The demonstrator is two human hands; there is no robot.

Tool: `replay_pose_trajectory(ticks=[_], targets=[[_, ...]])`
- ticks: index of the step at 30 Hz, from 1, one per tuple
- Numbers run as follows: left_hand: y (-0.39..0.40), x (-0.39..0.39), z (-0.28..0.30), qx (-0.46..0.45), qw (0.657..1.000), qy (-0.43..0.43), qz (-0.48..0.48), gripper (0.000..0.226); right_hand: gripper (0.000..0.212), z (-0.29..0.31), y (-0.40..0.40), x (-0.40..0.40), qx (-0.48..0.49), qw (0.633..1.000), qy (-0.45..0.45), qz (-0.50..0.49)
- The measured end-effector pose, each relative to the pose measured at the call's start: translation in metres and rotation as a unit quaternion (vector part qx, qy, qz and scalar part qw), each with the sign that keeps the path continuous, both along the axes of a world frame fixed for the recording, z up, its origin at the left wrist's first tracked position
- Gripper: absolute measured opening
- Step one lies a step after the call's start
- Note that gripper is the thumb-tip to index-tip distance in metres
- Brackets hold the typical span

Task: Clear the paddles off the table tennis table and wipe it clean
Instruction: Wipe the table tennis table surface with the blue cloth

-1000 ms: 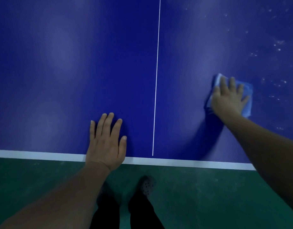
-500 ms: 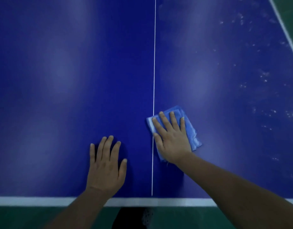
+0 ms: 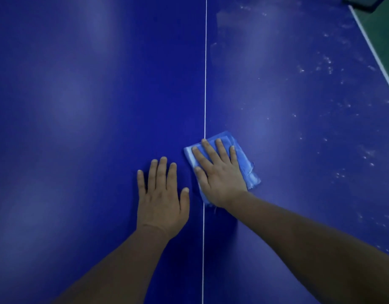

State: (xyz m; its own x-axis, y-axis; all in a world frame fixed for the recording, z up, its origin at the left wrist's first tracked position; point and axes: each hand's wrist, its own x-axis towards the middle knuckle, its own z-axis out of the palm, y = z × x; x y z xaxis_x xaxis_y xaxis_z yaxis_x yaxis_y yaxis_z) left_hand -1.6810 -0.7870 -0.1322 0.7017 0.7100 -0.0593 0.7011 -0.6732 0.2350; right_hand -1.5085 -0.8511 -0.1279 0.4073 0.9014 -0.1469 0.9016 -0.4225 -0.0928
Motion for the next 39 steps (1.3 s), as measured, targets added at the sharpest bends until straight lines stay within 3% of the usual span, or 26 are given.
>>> replay_pose_trajectory(ticks=[6,10,13,17,19,23,26,31,34,36,39], targets=[[0.009,0.016,-0.009,0.006,0.998,0.054,-0.017,0.071,0.066,-0.001,0.09,0.086,-0.001,1.0,-0.01,-0.012],[0.011,0.018,-0.008,0.003,0.998,0.066,-0.026,0.07,0.059,0.0,0.158,0.161,0.003,0.998,-0.023,-0.056],[0.013,0.019,-0.007,-0.001,0.996,0.081,-0.023,0.069,0.058,0.001,0.162,0.153,0.01,0.994,-0.009,-0.107],[0.013,0.019,-0.005,-0.012,0.997,0.075,-0.022,0.07,0.062,-0.002,0.08,0.071,0.025,0.999,0.014,0.04],[0.011,0.02,-0.003,-0.013,0.996,0.082,-0.025,0.069,0.061,0.0,0.084,0.088,0.005,0.996,0.023,0.084],[0.014,0.02,-0.003,-0.012,0.995,0.099,-0.029,0.068,0.063,0.004,0.159,0.178,-0.002,0.998,-0.038,-0.042],[0.014,0.02,-0.003,-0.012,0.996,0.089,-0.027,0.069,0.058,-0.003,0.161,0.178,0.019,0.99,-0.055,-0.126],[0.015,0.02,-0.005,0.0,0.994,0.105,-0.027,0.072,0.058,-0.005,0.173,0.091,0.038,0.999,-0.01,0.029],[0.015,0.019,-0.006,-0.002,0.994,0.103,-0.025,0.067,0.057,-0.001,0.178,0.141,0.01,0.999,-0.021,0.041],[0.016,0.019,-0.005,-0.007,0.994,0.103,-0.026,0.067,0.06,-0.007,0.155,0.214,-0.003,0.996,-0.082,-0.031],[0.015,0.019,-0.006,-0.009,0.995,0.099,-0.032,0.068,0.06,0.003,0.086,0.321,-0.006,0.954,-0.055,-0.294]])
